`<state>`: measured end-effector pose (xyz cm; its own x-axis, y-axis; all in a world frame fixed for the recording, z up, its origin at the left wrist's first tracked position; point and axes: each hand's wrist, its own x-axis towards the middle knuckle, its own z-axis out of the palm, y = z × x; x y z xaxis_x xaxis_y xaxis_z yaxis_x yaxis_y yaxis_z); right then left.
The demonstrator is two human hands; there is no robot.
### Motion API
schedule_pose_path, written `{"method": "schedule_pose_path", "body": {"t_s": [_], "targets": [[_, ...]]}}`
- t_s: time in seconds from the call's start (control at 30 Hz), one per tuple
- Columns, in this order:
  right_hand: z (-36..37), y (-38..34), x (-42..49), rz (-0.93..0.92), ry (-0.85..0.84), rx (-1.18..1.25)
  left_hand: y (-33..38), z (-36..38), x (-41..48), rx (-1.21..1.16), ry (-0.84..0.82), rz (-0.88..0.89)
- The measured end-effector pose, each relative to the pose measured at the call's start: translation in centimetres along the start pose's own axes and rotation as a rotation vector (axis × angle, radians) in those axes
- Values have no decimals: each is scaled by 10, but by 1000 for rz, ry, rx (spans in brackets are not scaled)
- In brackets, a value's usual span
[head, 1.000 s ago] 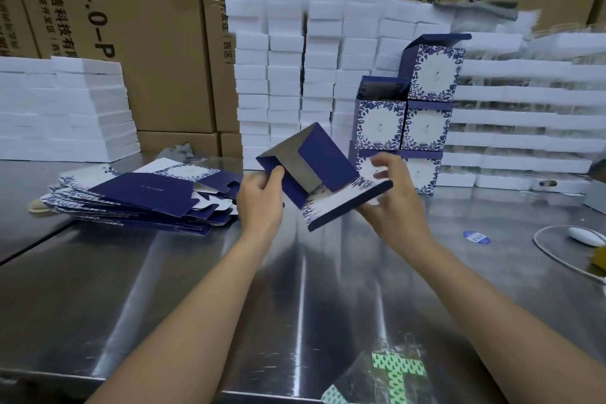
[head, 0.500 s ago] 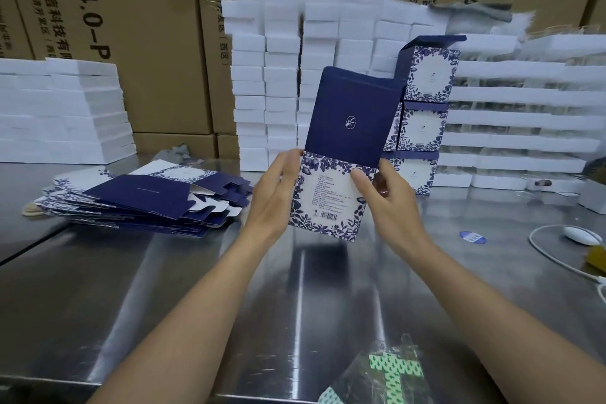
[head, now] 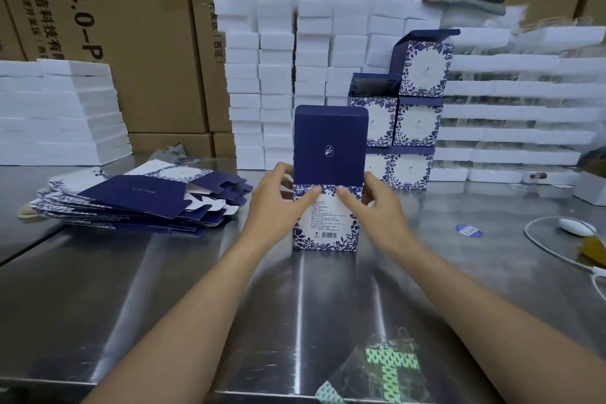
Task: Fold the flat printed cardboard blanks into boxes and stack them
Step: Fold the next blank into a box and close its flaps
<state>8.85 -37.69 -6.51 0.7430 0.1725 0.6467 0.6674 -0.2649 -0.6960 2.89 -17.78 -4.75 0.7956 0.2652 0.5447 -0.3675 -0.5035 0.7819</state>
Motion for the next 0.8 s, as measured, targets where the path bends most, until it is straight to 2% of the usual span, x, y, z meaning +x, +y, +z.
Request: {"method": "schedule_pose_path", "body": {"t_s": [0.2,0.33,0.5,0.67,0.73,0.8], "targets": [[6,8,1,2,17,-73,-9,2,1,45,42,63],[6,7,3,-21,-10,4,-11,5,0,63,47,169],[6,3,2,-42,54,45,-13,11,-1,11,78,156],[12,-1,2,36,131,153,-7,12,-4,-56,118,99],[12,-4,0,-2,167,102,-4,13,-7,-39,118,140],[10,-2,1,-90,152,-51,-6,15,-7,84,123,217]]}}
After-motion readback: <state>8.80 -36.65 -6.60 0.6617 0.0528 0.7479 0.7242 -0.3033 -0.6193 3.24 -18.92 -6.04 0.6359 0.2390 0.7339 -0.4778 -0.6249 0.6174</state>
